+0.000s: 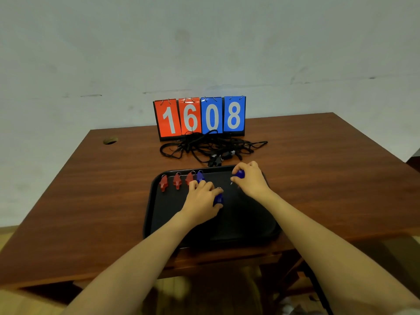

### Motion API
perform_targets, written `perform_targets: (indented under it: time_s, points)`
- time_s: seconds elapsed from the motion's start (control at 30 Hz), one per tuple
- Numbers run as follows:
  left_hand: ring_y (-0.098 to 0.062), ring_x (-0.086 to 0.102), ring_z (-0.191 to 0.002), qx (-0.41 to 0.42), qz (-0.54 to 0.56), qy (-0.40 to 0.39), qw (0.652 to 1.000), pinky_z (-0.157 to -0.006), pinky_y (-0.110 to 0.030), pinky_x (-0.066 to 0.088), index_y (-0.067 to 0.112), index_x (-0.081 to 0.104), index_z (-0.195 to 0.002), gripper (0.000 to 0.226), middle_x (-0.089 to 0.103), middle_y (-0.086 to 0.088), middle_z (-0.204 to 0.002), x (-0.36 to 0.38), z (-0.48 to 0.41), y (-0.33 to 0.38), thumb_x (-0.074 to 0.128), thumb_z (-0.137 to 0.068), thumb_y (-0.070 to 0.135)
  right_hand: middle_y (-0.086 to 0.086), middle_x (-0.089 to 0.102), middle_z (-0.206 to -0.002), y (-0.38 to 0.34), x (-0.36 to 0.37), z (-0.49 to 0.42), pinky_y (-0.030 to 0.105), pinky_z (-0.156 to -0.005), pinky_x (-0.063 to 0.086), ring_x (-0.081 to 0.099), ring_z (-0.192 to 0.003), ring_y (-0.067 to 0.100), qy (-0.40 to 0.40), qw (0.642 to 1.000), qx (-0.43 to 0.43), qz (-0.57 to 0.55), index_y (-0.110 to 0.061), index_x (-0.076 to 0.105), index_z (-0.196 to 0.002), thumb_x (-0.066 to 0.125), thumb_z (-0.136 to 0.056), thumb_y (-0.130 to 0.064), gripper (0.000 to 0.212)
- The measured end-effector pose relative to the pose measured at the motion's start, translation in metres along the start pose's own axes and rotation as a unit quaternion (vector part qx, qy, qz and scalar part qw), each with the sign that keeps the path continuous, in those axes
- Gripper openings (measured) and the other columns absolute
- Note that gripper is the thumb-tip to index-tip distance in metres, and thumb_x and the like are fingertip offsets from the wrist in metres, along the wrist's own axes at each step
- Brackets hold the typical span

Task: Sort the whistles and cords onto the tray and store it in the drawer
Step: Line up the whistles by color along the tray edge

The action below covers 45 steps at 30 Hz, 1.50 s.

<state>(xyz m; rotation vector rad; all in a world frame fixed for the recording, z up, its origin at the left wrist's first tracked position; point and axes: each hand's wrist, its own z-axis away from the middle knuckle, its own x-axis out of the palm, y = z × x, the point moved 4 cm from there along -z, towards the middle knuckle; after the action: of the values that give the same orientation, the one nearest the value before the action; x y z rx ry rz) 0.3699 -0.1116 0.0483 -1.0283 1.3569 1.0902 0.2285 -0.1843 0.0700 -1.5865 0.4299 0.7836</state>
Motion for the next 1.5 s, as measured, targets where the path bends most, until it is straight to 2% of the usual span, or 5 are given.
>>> perform_targets:
  time_s: [0.1,0.4,0.83,1.17,1.5]
  points:
    - [-0.022,0.039,-0.124,-0.025,-0.018,-0.01,0.999,-0.105,-0.039,0.022,0.024,0.039,-0.141,0.053,0.048,-0.003,-0.131,-0.002,-0.013,-0.004,0.046,-0.093,0.046,0.008,0.04,-0.126,0.003,0.001,-0.003,0.018,-0.064,0.052,0.062,-0.078,0.015,-0.01,1.0,0.017,-0.006,-0.013,0.06,-0.109,0.058,-0.093,-0.013,0.017]
    - [-0.028,0.03,-0.13,-0.086,-0.04,-0.029,0.995,-0.108,-0.043,0.02,0.017,0.028,-0.147,0.05,0.04,-0.008,-0.14,0.003,-0.043,-0.014,0.03,-0.101,0.037,0.01,0.038,-0.136,0.013,0.003,-0.007,0.03,-0.091,0.052,0.066,-0.094,0.02,-0.053,0.997,0.054,0.004,-0.009,0.044,-0.136,0.043,-0.097,-0.004,0.039]
    - [-0.032,0.024,-0.135,-0.12,-0.026,-0.015,0.992,-0.113,-0.048,0.014,0.022,0.02,-0.15,0.055,0.036,-0.009,-0.144,-0.001,-0.043,-0.025,0.037,-0.099,0.033,-0.009,0.052,-0.076,0.017,0.006,-0.007,0.011,-0.059,0.037,0.052,-0.074,0.009,-0.009,0.999,0.045,-0.013,-0.012,0.056,-0.1,0.065,-0.086,-0.01,0.016]
    - [-0.025,0.033,-0.13,-0.147,-0.004,0.064,0.987,-0.109,-0.041,0.02,0.015,0.041,-0.134,0.044,0.044,-0.005,-0.135,0.0,-0.025,-0.044,0.049,-0.093,0.03,0.003,0.058,-0.11,0.012,0.019,-0.016,0.036,-0.086,0.052,0.057,-0.102,0.02,0.012,0.996,0.059,0.069,-0.018,0.058,-0.091,0.07,-0.082,-0.026,0.017]
    - [-0.022,0.032,-0.133,-0.12,-0.026,0.058,0.991,-0.109,-0.041,0.016,0.02,0.042,-0.137,0.041,0.044,0.0,-0.14,0.0,-0.022,-0.05,0.045,-0.096,0.022,0.004,0.058,-0.113,0.005,0.037,-0.019,0.038,-0.091,0.051,0.057,-0.105,0.02,0.017,0.996,0.07,0.056,-0.014,0.06,-0.107,0.074,-0.079,-0.035,0.038]
